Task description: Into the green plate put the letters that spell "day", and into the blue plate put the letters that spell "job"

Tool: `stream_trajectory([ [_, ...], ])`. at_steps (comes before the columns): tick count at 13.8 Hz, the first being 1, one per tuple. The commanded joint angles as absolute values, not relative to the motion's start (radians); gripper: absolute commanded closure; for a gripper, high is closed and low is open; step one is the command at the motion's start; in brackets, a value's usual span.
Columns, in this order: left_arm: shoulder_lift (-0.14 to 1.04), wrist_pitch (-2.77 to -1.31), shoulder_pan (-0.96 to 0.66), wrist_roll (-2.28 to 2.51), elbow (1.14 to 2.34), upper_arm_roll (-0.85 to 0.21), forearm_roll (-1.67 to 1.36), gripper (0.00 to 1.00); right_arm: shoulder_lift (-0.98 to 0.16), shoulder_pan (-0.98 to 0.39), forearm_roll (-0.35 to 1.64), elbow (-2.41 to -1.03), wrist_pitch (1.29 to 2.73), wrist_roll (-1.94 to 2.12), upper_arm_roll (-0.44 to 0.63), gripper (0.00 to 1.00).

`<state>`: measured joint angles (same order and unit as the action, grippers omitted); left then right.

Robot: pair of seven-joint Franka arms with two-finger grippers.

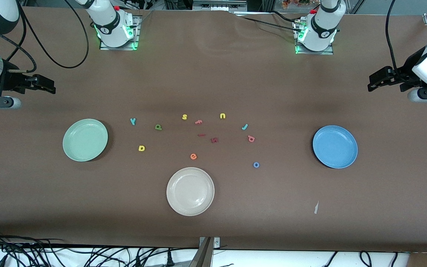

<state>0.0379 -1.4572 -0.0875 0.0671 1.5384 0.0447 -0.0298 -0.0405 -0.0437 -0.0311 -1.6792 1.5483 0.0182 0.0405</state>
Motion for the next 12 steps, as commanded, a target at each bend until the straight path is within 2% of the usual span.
stream_trajectory([
  [1,0.052,-1.433,-0.084,0.067,1.511,0.043,-0.023,0.0,-0.034,-0.04,-0.011,-1.677,1.536,0.023,0.04,0.0],
  [12,0.06,-1.394,-0.08,0.066,1.508,0.043,-0.015,0.0,-0.034,-0.04,-0.011,-1.677,1.528,0.026,0.04,0.0],
])
